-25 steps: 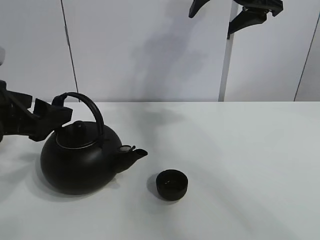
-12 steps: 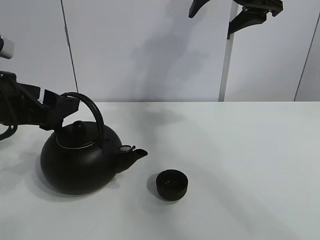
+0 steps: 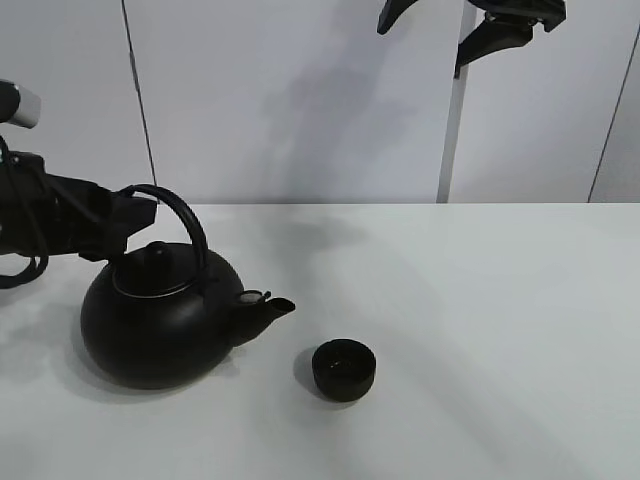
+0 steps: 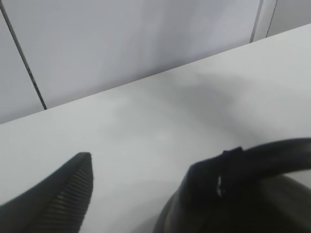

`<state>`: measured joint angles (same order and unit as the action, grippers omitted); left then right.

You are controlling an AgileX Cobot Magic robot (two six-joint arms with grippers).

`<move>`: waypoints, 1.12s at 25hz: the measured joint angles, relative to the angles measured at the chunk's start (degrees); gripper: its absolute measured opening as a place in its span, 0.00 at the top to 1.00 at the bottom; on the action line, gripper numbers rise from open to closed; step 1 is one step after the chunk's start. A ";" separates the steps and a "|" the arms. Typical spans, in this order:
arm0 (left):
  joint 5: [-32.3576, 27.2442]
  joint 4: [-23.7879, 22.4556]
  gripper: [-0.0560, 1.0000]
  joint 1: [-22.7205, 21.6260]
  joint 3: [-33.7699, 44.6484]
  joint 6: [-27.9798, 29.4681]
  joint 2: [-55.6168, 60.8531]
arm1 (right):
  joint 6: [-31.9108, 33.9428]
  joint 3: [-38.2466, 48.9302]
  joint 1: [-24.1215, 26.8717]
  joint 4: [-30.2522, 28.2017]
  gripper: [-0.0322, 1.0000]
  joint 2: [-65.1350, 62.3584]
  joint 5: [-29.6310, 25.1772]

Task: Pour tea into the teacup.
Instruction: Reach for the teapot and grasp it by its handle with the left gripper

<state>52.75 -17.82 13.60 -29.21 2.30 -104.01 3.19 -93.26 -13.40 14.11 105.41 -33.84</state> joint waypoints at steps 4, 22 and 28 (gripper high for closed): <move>-0.50 -0.41 0.49 0.00 -0.77 0.00 -0.02 | 0.00 0.00 0.00 0.00 0.38 0.00 0.00; -1.77 -4.21 0.59 0.00 -1.02 1.81 -0.02 | 0.00 0.00 0.00 0.02 0.38 0.00 0.36; -1.77 -5.26 0.60 0.00 -1.05 2.51 -0.61 | 0.00 0.00 0.00 0.02 0.38 0.05 0.36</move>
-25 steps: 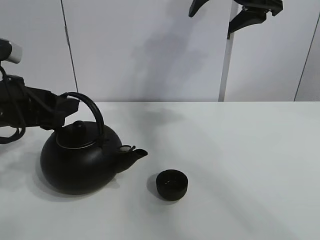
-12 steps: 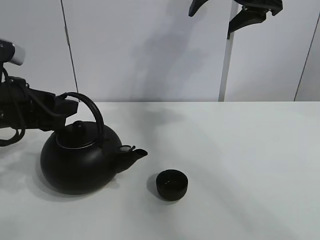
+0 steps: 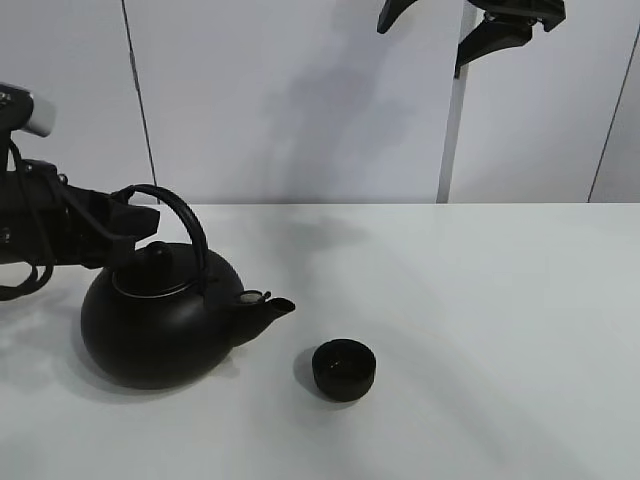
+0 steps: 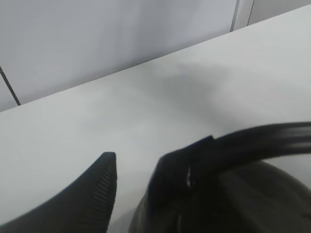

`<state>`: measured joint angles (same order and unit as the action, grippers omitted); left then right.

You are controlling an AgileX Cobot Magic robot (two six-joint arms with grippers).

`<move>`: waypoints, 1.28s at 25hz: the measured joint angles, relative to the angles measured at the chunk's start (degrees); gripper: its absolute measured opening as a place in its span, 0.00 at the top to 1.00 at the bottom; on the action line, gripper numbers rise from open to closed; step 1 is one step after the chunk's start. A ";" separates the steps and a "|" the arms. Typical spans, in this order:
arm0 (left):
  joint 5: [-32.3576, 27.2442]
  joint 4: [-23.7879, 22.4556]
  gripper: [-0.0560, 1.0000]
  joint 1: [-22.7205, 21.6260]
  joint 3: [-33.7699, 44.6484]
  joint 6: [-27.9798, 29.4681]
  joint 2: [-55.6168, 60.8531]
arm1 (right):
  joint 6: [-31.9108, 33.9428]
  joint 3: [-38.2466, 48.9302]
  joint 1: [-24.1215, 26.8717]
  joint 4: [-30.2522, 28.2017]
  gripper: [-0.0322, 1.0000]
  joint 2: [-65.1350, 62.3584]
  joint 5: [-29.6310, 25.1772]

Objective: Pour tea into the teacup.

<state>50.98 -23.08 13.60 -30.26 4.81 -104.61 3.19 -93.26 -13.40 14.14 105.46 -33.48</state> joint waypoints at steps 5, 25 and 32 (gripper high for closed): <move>0.50 -0.44 0.62 0.00 -0.07 0.40 -1.63 | 0.00 0.00 0.00 0.00 0.38 0.00 0.00; -3.65 -1.00 0.84 1.00 -4.97 0.06 -2.28 | 0.00 0.00 0.00 0.00 0.38 0.00 0.00; -12.45 -1.92 0.85 3.77 -10.93 0.23 -0.19 | 0.00 0.00 0.00 0.00 0.38 0.00 0.00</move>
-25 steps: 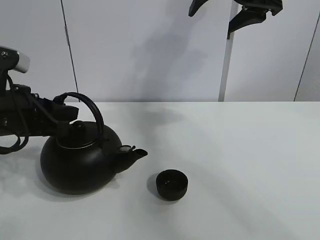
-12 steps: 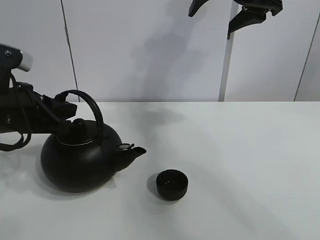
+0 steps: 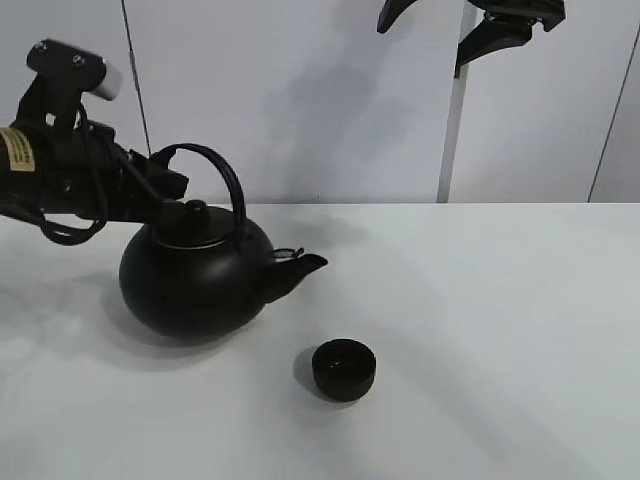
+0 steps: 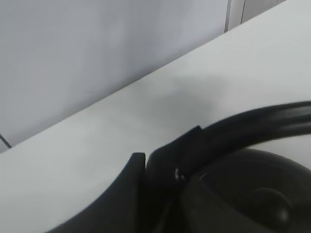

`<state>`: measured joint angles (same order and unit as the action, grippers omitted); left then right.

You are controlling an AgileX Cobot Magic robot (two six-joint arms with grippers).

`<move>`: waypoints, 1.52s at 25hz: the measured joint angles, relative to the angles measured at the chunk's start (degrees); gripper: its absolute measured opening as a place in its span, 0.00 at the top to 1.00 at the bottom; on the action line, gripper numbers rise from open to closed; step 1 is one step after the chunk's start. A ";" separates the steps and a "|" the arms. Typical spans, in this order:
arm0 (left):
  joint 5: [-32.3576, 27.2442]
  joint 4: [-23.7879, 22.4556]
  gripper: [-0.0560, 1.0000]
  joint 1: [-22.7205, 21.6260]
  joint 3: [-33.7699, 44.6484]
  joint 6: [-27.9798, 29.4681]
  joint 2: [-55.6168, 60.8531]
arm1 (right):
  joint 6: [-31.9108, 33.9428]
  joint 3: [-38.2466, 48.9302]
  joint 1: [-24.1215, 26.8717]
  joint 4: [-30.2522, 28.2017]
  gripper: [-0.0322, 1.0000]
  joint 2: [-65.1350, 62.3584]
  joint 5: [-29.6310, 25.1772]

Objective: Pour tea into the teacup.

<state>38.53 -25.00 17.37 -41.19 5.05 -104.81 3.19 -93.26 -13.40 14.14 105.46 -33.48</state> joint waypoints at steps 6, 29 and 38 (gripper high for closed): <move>-2.60 0.08 0.85 1.90 -2.72 -0.51 0.48 | 0.00 0.00 0.00 0.00 0.38 0.00 0.00; -5.67 1.02 0.85 3.79 -2.93 -7.70 0.48 | 0.00 0.00 0.00 0.00 0.38 0.00 0.01; -5.89 4.46 0.85 5.24 -2.93 -12.62 0.48 | 0.00 0.00 0.00 0.00 0.38 0.00 0.01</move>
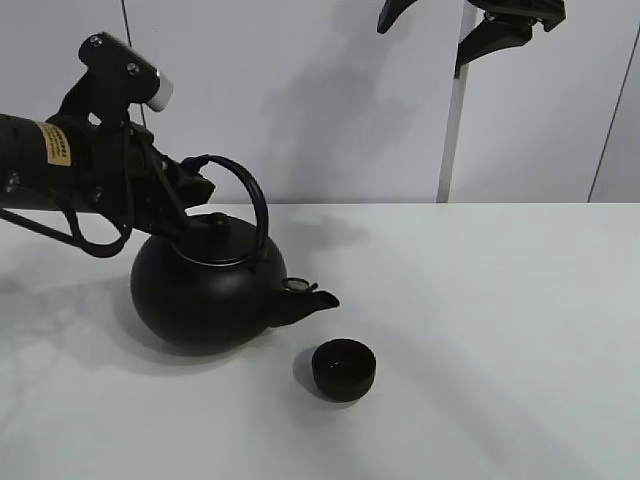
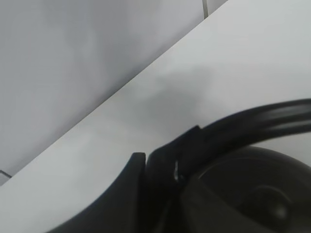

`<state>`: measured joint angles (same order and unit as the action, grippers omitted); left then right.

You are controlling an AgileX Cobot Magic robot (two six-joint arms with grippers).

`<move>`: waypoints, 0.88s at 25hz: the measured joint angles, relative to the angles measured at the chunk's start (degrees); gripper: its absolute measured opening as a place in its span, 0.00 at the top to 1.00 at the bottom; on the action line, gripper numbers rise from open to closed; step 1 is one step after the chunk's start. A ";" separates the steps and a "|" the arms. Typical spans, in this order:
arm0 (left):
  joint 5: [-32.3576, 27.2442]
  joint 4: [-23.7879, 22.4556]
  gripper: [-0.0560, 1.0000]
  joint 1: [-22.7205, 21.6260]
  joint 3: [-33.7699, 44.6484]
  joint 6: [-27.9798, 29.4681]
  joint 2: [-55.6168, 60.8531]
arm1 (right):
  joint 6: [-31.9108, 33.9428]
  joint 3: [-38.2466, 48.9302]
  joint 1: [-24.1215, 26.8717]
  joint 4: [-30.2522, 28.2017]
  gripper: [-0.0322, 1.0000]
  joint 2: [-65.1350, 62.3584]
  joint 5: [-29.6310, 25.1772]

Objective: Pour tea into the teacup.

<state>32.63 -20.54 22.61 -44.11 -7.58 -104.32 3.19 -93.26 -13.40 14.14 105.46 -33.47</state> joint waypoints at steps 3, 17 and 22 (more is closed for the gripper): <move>0.00 0.00 0.85 0.00 0.00 -0.97 0.00 | 0.00 0.00 0.00 0.00 0.38 0.00 0.00; 0.00 0.38 0.85 0.62 -0.04 -3.05 0.00 | 0.03 0.00 0.00 0.00 0.38 0.00 0.00; 0.00 0.86 0.85 1.09 -0.04 -3.16 0.00 | 0.03 0.00 0.00 0.00 0.38 0.00 0.00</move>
<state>32.63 -19.68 23.70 -44.15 -10.74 -104.32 3.22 -93.26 -13.40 14.14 105.46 -33.47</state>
